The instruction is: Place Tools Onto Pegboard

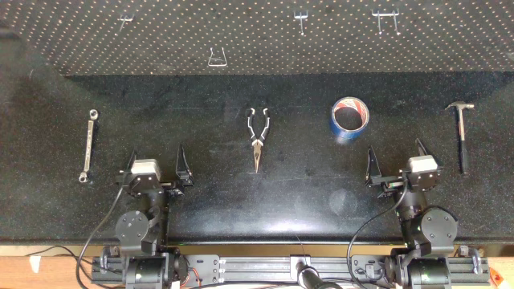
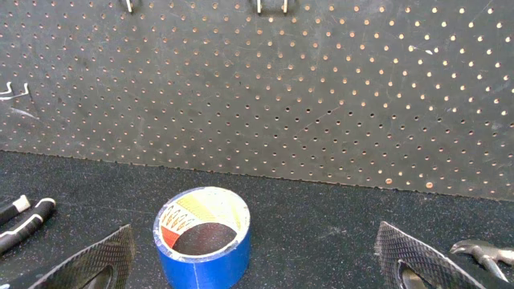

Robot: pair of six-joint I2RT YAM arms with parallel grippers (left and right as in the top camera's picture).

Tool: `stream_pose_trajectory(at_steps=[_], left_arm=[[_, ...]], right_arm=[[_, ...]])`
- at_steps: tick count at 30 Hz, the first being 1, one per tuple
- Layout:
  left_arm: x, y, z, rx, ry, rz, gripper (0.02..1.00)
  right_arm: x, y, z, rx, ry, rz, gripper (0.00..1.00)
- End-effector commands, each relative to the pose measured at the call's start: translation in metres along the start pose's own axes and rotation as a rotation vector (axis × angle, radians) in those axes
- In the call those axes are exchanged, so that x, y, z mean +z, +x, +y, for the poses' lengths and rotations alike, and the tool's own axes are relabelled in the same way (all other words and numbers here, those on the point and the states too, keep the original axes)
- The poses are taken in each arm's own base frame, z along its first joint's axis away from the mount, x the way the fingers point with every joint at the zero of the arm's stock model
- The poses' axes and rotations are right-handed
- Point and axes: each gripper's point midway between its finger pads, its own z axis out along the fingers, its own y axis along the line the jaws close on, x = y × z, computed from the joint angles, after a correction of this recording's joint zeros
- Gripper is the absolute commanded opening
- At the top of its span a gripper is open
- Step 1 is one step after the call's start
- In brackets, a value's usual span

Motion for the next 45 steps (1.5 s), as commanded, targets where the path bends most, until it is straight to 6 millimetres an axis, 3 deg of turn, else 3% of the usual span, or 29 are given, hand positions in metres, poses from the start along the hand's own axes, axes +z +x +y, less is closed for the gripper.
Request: stream_pose_trajectory(at_steps=[1,11,15,18,28,35,42,45], left_arm=[[-0.001,0.013,0.007,0.246,-0.017,0.145,0.993],[-0.015,0.017,0.039,0.268,-0.111,0.721,0.996],[-0.022,0.027,0.045,0.267,-0.102,0.951,0.996],[-0.021,0.033,0.061,0.226,-0.143,1.063,0.996],[-0.027,0.039,0.136,0.067,-0.334,1.227,0.993],[-0.036,0.055,0.183,0.007,-0.299,1.33,0.993],[0.001,0.07,0.209,0.051,-0.199,1.356,0.993],[0.021,0.072,0.211,0.01,-0.151,1.333,0.996]], right_arm=[[0.0,0.0,0.0,-0.012,0.005,-0.001,0.976],[0.0,0.0,0.0,-0.012,0.005,-0.001,0.976],[0.0,0.0,0.0,-0.012,0.005,-0.001,0.976],[0.0,0.0,0.0,-0.012,0.005,-0.001,0.976],[0.0,0.0,0.0,-0.012,0.005,-0.001,0.976],[0.0,0.0,0.0,-0.012,0.005,-0.001,0.976],[0.0,0.0,0.0,-0.012,0.005,-0.001,0.976],[0.0,0.0,0.0,-0.012,0.005,-0.001,0.976]])
